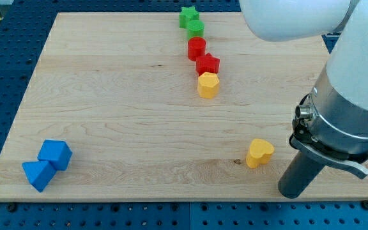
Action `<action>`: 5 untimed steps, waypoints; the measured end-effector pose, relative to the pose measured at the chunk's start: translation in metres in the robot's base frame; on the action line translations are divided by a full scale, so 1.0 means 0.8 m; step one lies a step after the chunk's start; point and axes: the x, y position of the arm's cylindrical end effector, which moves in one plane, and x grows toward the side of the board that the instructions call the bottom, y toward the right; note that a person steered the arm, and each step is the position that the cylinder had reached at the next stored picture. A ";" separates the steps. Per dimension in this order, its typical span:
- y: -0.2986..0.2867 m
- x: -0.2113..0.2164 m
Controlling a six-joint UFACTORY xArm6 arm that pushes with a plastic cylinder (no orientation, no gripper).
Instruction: Move the heart slightly diagonal to the bottom right of hexagon
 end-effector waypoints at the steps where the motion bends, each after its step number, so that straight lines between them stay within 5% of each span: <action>1: -0.018 -0.009; 5: -0.044 -0.045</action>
